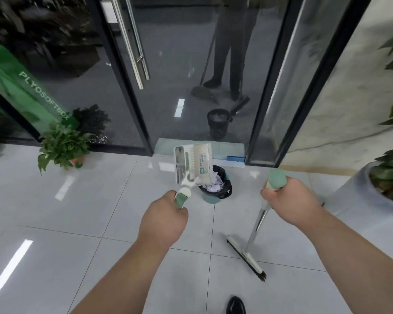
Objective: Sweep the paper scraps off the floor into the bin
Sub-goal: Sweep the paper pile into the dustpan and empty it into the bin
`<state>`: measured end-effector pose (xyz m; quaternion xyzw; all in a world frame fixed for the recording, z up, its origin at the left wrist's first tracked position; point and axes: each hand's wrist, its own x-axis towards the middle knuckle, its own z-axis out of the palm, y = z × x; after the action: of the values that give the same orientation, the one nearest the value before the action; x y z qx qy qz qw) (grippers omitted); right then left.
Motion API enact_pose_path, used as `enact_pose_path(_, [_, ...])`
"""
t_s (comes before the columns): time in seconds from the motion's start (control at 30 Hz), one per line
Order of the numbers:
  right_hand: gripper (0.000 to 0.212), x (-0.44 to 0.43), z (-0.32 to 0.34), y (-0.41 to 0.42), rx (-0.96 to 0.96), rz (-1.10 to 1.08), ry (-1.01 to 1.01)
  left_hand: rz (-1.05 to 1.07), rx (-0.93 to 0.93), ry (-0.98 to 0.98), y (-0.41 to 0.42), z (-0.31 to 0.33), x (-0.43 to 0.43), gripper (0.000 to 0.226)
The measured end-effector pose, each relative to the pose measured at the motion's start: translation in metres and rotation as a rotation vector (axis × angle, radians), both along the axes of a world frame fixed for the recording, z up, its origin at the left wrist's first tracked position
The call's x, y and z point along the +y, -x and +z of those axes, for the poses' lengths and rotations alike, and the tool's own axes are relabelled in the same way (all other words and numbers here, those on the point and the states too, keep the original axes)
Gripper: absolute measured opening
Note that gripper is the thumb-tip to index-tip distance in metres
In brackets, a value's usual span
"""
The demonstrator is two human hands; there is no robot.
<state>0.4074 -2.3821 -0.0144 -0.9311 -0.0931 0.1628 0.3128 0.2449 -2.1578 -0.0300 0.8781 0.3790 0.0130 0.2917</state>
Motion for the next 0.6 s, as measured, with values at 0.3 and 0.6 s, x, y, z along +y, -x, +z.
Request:
enact_pose_path(0.3, [0.013,-0.039,-0.018,-0.057,0.062,0.027,-0.033,-0.6,0.448,-0.436,-0.046,-0.065,-0.054,0.041])
enact_pose_path(0.6, [0.011,-0.059,-0.022,-0.077,0.067,0.007,-0.057,-0.837,0.575,-0.555,-0.052,-0.073,-0.071,0.04])
